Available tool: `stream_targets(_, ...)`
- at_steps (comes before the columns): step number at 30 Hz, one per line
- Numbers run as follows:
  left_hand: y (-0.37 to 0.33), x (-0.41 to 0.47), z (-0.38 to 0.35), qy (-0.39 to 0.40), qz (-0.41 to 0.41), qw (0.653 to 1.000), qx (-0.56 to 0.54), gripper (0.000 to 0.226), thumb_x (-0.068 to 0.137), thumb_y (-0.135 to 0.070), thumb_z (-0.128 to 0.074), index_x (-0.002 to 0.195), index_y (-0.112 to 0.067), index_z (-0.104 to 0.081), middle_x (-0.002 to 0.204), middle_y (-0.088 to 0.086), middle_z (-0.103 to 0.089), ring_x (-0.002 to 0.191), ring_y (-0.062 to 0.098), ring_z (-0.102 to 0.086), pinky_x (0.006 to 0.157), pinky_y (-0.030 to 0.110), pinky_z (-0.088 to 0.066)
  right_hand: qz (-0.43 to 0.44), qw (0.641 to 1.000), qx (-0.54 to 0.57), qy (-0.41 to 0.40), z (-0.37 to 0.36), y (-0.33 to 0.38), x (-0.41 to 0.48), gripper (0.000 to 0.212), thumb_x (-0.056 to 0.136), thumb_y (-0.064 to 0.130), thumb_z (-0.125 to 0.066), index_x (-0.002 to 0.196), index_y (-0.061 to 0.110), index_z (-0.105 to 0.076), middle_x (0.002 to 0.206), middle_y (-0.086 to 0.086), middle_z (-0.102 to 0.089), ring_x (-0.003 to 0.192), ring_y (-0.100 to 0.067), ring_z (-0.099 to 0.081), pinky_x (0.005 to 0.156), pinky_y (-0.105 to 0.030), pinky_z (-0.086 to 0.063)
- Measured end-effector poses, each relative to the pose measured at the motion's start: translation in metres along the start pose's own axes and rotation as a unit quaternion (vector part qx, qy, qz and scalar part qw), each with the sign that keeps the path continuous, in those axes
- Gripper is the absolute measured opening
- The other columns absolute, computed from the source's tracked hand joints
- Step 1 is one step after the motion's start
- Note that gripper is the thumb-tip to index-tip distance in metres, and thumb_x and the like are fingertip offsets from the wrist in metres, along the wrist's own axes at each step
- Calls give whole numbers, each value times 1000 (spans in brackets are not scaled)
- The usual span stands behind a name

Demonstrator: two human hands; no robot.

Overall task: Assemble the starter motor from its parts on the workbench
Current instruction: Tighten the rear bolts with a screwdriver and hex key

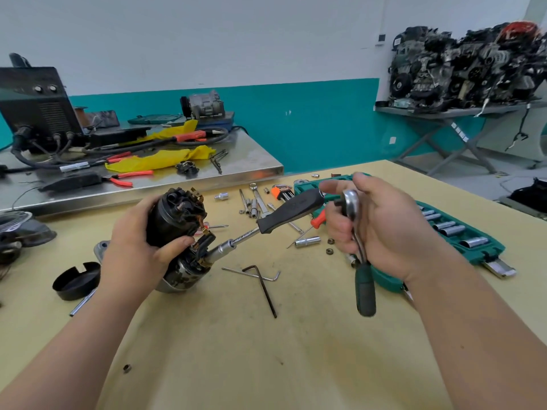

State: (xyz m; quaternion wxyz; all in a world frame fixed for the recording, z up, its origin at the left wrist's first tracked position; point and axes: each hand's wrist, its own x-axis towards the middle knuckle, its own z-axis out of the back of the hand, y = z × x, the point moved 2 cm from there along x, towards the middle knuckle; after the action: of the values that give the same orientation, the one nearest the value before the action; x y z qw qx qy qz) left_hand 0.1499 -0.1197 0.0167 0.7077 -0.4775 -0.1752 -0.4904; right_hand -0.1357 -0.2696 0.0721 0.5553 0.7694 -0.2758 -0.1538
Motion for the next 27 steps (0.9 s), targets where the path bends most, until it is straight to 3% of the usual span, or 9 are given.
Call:
stream_targets(3,-1,0,0,-4,-1,1000,2,75,67,-12,-87,124,-38,-45,101,-38,-39,95,-11,-34,84,37,-35,0,994,62,93,-4,8,0,40,81,28,-36,112,8,-51,59,-7,-46,56,-18,-43,55,-33,-49)
stream_targets(5,1,-1,0,-7,5,1000,3,75,67,-14,-87,125,-38,-45,103,-31,-41,97,-11,-34,85,37,-35,-11,988,92,126,-1,8,-1,40,82,26,-40,116,9,-50,62,-6,-49,59,-18,-49,62,-38,-56)
stream_targets(7,3,-1,1,-7,8,1000,6,75,68,-16,-87,126,-37,-45,107,-23,-44,99,-9,-34,87,37,-35,-3,987,89,134,3,7,1,37,87,25,-42,120,11,-49,66,-6,-53,60,-18,-54,57,-36,-57)
stream_targets(11,4,-2,1,-10,-2,1000,10,76,67,-15,-87,126,-36,-45,104,-30,-40,98,-9,-33,86,37,-35,33,993,22,110,7,8,5,34,90,26,-46,120,15,-56,68,-7,-62,47,-12,-54,40,-21,-46)
stream_targets(15,2,-2,2,-10,-9,1000,16,75,68,-16,-87,126,-38,-45,105,-30,-40,99,-8,-34,86,38,-35,27,996,-6,80,6,9,8,33,86,31,-52,113,17,-63,64,-7,-61,39,-9,-50,35,-16,-38)
stream_targets(18,4,-1,1,-2,-5,1000,25,74,69,-18,-86,128,-36,-45,112,-20,-45,105,4,-42,88,37,-34,38,997,-61,25,6,9,8,28,83,36,-55,103,18,-65,61,-5,-62,43,-14,-48,35,-17,-35)
stream_targets(20,5,-1,0,0,-1,1000,26,74,70,-20,-86,129,-36,-45,114,-16,-47,110,10,-43,89,37,-34,41,995,-85,-26,2,9,8,21,92,34,-54,95,19,-67,58,-5,-61,44,-16,-47,34,-16,-33)
stream_targets(24,5,-3,-1,-8,-2,1000,17,74,70,-22,-85,128,-39,-43,112,-20,-45,106,2,-40,88,38,-34,3,999,23,-30,-14,3,6,27,98,33,-45,96,15,-66,49,-5,-53,29,-9,-36,32,-13,-28)
stream_targets(27,5,-4,0,-12,1,1000,20,75,69,-21,-86,127,-40,-43,111,-20,-45,108,7,-42,87,38,-35,10,998,28,-51,-20,-2,7,29,100,34,-44,92,17,-66,47,-4,-51,28,-10,-35,33,-14,-28)
